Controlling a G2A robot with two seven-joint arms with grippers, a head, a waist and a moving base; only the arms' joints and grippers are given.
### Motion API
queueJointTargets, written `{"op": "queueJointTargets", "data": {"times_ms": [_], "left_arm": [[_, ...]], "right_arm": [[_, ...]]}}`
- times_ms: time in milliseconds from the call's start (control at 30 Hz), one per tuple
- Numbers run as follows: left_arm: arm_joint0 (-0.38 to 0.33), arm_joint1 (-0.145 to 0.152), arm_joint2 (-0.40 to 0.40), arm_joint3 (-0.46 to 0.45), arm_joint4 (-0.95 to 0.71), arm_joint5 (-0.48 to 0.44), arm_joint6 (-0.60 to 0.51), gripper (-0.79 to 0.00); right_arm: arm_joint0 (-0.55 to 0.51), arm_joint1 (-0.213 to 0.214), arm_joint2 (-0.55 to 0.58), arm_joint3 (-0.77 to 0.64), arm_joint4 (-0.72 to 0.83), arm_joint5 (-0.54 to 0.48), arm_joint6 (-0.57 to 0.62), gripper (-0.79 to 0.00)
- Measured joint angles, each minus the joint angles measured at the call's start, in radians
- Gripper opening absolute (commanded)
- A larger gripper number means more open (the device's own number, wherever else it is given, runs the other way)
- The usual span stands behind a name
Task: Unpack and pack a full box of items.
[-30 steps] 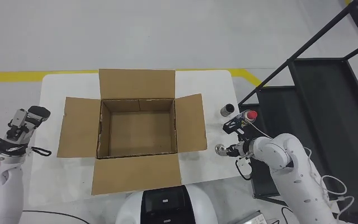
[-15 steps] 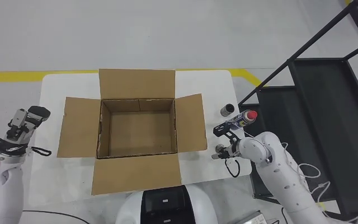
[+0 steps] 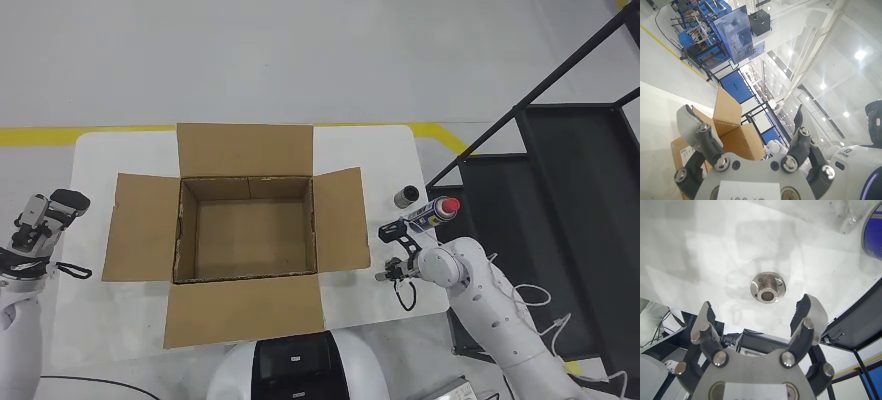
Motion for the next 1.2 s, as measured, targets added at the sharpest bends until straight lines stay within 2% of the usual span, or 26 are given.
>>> {"op": "queueJointTargets", "data": {"times_ms": [100,200,400,500,667,700,767,1200], "left_arm": [[0.000,0.000,0.000,0.000,0.000,0.000,0.000,0.000],[0.000,0.000,0.000,0.000,0.000,0.000,0.000,0.000],[0.000,0.000,0.000,0.000,0.000,0.000,0.000,0.000],[0.000,0.000,0.000,0.000,0.000,0.000,0.000,0.000],[0.000,0.000,0.000,0.000,0.000,0.000,0.000,0.000],[0.000,0.000,0.000,0.000,0.000,0.000,0.000,0.000],[0.000,0.000,0.000,0.000,0.000,0.000,0.000,0.000],[0.000,0.000,0.000,0.000,0.000,0.000,0.000,0.000]], "right_arm": [[0.006,-0.001,-0.004,0.011,0.001,0.010,-0.005,-0.252],[0.013,-0.003,-0.010,0.024,-0.001,0.038,-0.009,-0.388],[0.020,-0.008,-0.032,0.044,0.005,0.075,-0.026,-0.397],[0.020,-0.010,-0.044,0.048,-0.009,0.087,-0.034,-0.443],[0.023,-0.012,-0.061,0.049,-0.029,0.111,-0.039,-0.591],[0.023,-0.013,-0.062,0.048,-0.029,0.113,-0.040,-0.696],[0.024,-0.014,-0.065,0.047,-0.029,0.115,-0.042,-0.776],[0.021,-0.012,-0.067,-0.007,-0.036,0.110,-0.035,-0.785]]}}
